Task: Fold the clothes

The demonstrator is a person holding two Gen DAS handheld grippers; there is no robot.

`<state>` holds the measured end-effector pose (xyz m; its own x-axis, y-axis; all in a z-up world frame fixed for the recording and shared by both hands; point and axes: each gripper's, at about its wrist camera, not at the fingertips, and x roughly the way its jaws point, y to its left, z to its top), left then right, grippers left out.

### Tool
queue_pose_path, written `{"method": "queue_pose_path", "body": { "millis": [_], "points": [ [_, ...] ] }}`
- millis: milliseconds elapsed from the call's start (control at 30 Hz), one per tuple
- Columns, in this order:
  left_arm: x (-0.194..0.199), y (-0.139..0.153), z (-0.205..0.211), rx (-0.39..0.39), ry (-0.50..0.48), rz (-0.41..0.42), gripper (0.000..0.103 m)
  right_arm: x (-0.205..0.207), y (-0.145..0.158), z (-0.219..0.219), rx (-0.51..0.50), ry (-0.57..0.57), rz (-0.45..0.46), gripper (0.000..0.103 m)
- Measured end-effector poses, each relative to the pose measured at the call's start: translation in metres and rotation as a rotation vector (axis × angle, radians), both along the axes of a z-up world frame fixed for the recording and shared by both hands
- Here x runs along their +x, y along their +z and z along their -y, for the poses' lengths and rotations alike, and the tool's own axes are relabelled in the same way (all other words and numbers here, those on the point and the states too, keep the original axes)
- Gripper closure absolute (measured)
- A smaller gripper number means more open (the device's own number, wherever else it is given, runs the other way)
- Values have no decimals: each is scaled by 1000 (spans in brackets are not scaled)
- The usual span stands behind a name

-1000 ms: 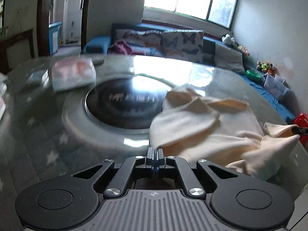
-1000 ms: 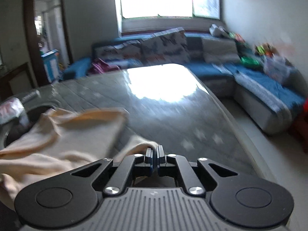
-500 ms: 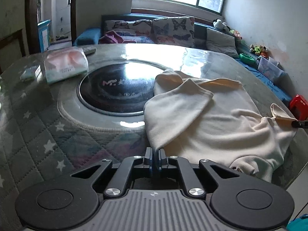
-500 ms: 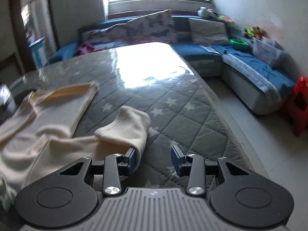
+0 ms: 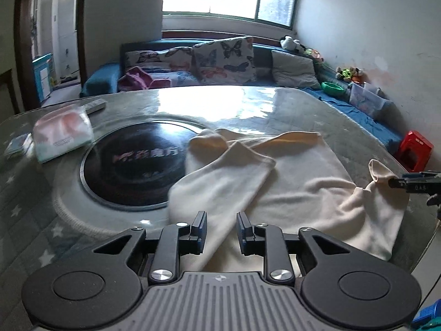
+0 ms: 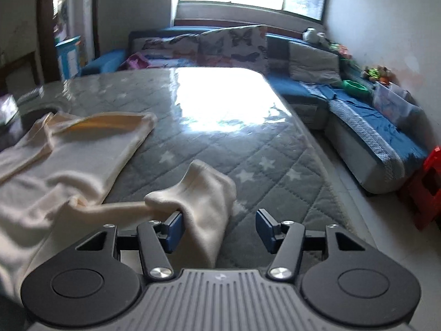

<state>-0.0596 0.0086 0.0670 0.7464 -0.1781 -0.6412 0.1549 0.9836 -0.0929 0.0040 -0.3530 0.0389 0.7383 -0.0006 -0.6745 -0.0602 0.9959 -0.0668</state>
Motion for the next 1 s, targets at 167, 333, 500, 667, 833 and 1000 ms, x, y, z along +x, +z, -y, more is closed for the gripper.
{"method": "queue_pose_path", "body": {
  "millis": [167, 333, 500, 667, 833, 1000],
  "points": [
    [19, -9, 20, 19, -46, -7, 71, 0, 7, 26, -24, -114, 27, 46],
    [39, -16, 44, 52, -102, 1, 62, -4, 16, 44, -33, -167, 40, 45],
    [60, -23, 65, 78, -129, 12, 60, -2, 24, 40, -23, -139, 49, 44],
    [82, -34, 78, 101, -117, 10, 60, 10, 26, 6, 6, -21, 42, 44],
    [99, -44, 84, 102, -109, -14, 68, 20, 26, -28, 19, 82, 39, 44],
    [104, -45, 75, 86, -60, 3, 99, 27, 25, -53, 23, 147, 33, 44]
  ]
}}
